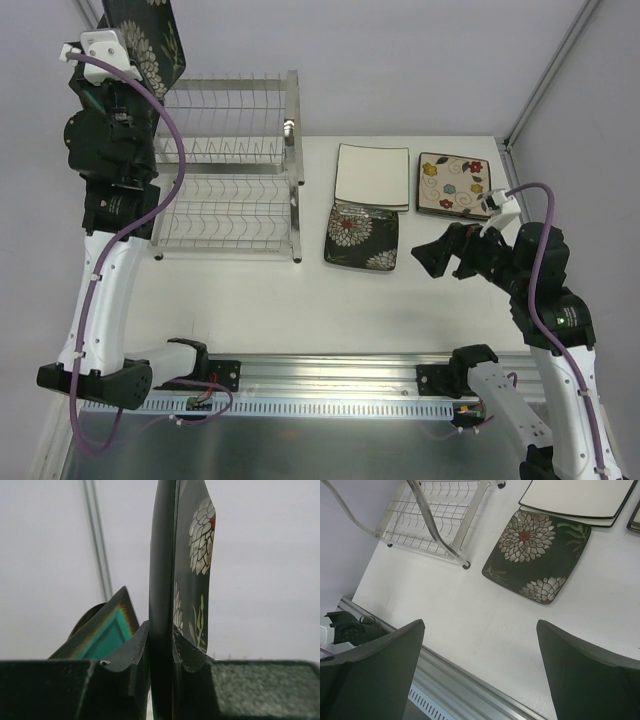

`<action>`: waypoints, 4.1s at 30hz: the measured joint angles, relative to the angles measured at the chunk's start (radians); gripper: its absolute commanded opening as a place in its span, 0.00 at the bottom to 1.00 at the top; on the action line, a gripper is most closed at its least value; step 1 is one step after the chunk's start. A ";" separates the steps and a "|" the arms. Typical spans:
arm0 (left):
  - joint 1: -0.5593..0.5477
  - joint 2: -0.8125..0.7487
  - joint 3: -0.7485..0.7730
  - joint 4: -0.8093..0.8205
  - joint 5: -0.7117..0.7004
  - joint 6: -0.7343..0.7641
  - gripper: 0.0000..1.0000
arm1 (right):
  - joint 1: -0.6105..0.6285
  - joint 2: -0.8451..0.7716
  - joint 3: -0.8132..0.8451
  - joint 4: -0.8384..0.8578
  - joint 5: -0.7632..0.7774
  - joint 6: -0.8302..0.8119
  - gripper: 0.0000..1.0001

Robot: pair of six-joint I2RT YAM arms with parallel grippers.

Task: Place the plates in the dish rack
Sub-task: Insert the plate into the dish rack

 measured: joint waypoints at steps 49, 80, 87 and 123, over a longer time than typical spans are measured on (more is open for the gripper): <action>0.157 0.132 -0.195 0.280 -0.006 0.123 0.00 | 0.026 0.056 -0.034 -0.002 0.037 -0.058 1.00; 0.156 0.142 -0.262 0.218 0.003 0.100 0.00 | 0.027 0.033 -0.065 0.005 0.036 -0.059 1.00; 0.157 0.125 -0.262 0.180 0.008 0.099 0.13 | 0.027 0.026 -0.065 0.005 0.036 -0.059 1.00; 0.163 0.173 -0.023 -0.201 0.049 0.060 0.00 | 0.041 -0.025 -0.098 0.004 0.063 -0.075 1.00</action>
